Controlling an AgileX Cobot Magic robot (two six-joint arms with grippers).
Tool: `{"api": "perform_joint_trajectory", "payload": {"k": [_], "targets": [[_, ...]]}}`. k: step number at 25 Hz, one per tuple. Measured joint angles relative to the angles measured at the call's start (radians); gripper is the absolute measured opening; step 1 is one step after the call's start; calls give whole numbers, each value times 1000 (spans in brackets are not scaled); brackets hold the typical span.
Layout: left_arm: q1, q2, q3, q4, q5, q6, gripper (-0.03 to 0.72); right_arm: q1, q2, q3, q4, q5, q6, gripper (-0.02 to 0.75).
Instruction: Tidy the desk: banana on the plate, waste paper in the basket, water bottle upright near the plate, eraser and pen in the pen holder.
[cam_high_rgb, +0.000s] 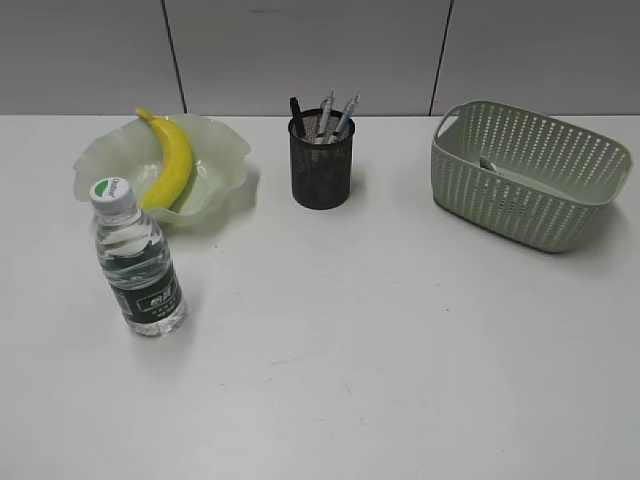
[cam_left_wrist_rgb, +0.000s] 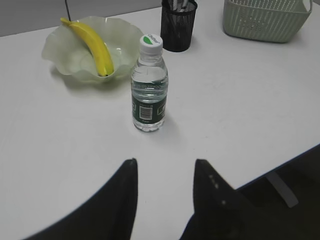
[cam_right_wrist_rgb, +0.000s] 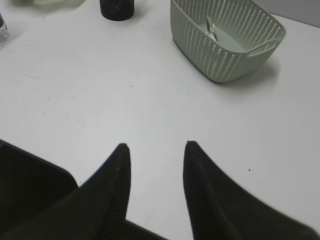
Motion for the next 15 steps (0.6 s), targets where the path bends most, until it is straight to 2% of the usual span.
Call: {"api": "perform_joint_trajectory", "payload": {"k": [3, 6, 12, 15], "targets": [[0, 0, 0, 0, 0, 1, 283, -34, 0, 0, 0, 0, 0, 297], [0, 0, 0, 0, -1, 1, 283, -129, 0, 0, 0, 0, 1, 297], [0, 0, 0, 0, -1, 1, 283, -431, 0, 0, 0, 0, 1, 297], [0, 0, 0, 0, -1, 1, 283, -535, 0, 0, 0, 0, 1, 297]]}}
